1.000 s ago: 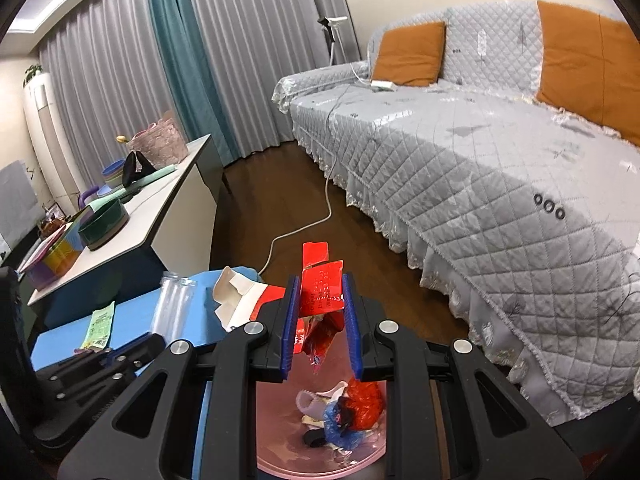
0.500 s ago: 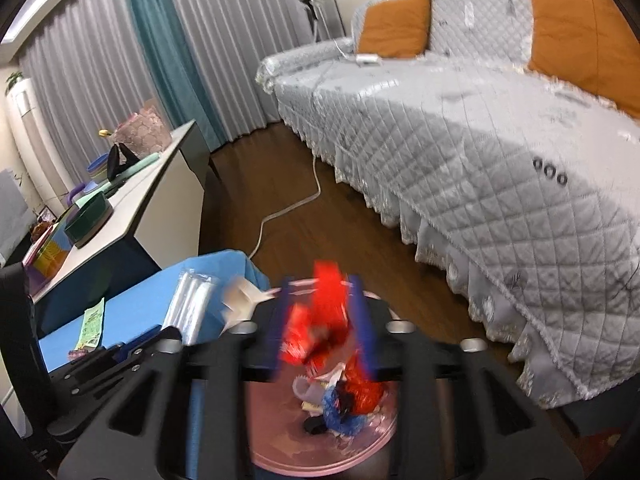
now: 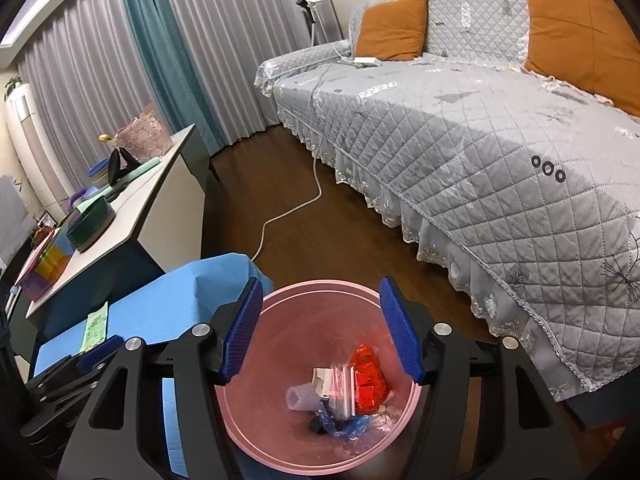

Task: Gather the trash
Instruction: 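Hold both tools over the pink bin and open them to drop the items, then move both tools back to the table toward the black-pink card and green pouch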

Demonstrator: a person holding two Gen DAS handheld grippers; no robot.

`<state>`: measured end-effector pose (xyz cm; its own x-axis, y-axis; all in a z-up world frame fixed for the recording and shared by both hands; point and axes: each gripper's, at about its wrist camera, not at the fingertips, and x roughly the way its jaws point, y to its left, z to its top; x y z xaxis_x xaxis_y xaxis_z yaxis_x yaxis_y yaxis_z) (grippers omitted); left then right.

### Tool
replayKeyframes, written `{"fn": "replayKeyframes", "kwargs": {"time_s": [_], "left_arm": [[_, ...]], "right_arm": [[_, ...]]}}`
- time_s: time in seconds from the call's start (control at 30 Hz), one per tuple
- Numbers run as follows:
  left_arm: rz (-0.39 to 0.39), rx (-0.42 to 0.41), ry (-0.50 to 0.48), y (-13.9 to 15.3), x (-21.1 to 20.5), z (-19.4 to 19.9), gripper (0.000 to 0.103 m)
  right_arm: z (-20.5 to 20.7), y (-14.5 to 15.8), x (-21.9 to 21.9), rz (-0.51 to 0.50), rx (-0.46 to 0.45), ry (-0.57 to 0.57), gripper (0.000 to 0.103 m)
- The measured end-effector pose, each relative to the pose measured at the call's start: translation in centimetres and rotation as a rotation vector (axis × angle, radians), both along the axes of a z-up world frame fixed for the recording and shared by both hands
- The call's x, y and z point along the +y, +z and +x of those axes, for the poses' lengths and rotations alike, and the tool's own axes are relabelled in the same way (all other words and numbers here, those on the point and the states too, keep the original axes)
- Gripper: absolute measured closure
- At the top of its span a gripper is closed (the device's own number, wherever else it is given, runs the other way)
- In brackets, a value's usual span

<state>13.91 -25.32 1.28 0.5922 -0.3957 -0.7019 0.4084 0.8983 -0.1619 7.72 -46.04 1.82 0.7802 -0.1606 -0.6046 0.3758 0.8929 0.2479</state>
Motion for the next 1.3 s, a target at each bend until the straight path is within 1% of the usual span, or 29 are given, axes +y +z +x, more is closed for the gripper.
{"fn": "replayKeyframes", "kwargs": {"time_s": [0.17,0.37,0.53,0.63,0.8,0.87,0.97,1.0,1.07,1.1,1.3], "left_arm": [[-0.001,-0.017,0.04,1.0,3.7,-0.7,0.06],[0.005,-0.051,0.096,2.6,9.1,-1.0,0.06],[0.032,-0.08,0.133,3.5,13.2,-0.6,0.06],[0.052,-0.095,0.168,3.6,16.0,-0.2,0.06],[0.063,-0.095,0.278,1.9,21.2,1.0,0.06],[0.048,-0.065,0.335,0.4,23.1,1.6,0.06],[0.058,-0.019,0.396,-1.9,24.4,2.4,0.055],[0.054,-0.001,0.412,-2.6,24.8,2.8,0.049],[0.041,0.023,0.431,-3.8,25.3,3.5,0.039],[0.044,0.026,0.437,-4.2,25.3,3.7,0.037],[0.068,0.067,0.436,-6.8,25.2,5.1,0.033]], "right_arm": [[-0.2,0.8,1.6,-0.018,-0.022,0.021,0.041],[-0.3,1.3,4.1,-0.04,-0.043,0.062,0.041],[0.0,1.6,6.7,-0.074,-0.048,0.111,0.041],[0.2,1.7,8.0,-0.085,-0.052,0.133,0.041],[0.7,1.6,10.1,-0.106,-0.045,0.171,0.041],[0.9,1.7,10.8,-0.119,-0.044,0.186,0.041],[1.2,1.6,11.8,-0.134,-0.039,0.207,0.041],[1.4,1.6,12.2,-0.138,-0.037,0.214,0.041],[1.7,1.5,12.8,-0.148,-0.032,0.226,0.041],[1.8,1.4,13.0,-0.151,-0.031,0.229,0.041],[2.7,0.9,14.6,-0.167,-0.012,0.262,0.041]]}}
